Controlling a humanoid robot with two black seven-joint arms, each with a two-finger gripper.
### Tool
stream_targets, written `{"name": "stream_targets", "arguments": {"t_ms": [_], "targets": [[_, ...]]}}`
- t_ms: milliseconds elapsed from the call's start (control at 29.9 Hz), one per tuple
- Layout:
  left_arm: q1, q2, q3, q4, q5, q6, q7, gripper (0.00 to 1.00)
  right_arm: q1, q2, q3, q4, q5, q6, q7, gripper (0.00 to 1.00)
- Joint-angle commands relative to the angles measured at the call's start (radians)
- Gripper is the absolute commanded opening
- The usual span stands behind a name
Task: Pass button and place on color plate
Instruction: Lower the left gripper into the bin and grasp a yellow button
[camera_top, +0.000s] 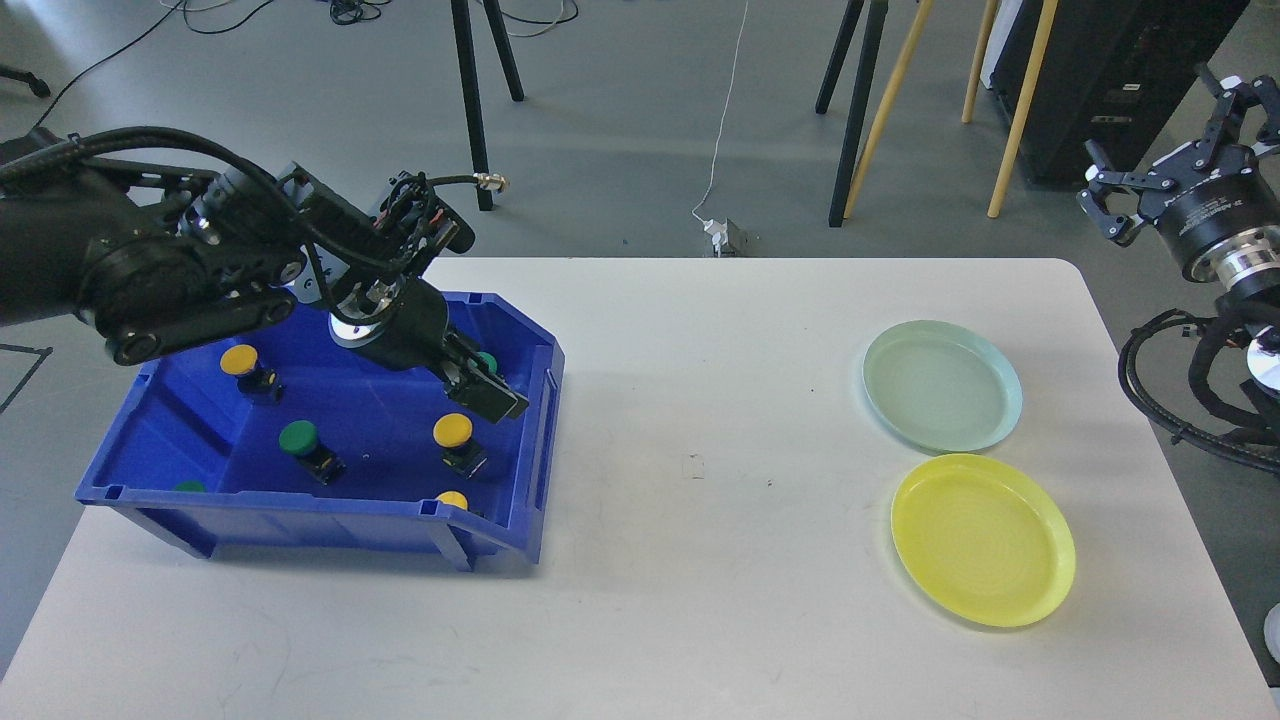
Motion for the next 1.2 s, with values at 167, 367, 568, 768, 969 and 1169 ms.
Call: {"name": "stream_targets", "arguments": {"t_ms": [167,367,568,768,969,1169], "targets": [[0.071,-0.012,0.007,0.054,0.003,0.0,0.0,0.99,-0.003,-0.006,0.004,0.0,0.0,0.0,0.0,1.0],[0.123,-0.044,0.007,0.124,0.003,0.0,0.0,0.99,-0.005,-0.009,0.005,0.0,0.0,0.0,0.001,1.0],[0.147,-0.047,0.009,0.141,0.003,0.0,0.0,0.98,-0.006,-0.009,0.005,-0.001,0.0,0.0,0.001,1.0],[0.156,-0.047,0.009,0.146,0.003,0.0,0.0,0.96,-0.014,-0.009,0.005,-0.001,0.0,0.0,0.001,1.0],[0.177,-0.075,0.007,0.192,0.003,0.0,0.0,0.92,-0.022,-0.009,0.005,0.0,0.002,0.0,0.001,1.0],[0.186,-0.081,0.006,0.199,0.003,0.0,0.0,0.86,-0.022,-0.009,0.007,0.0,0.002,0.0,0.001,1.0]]}}
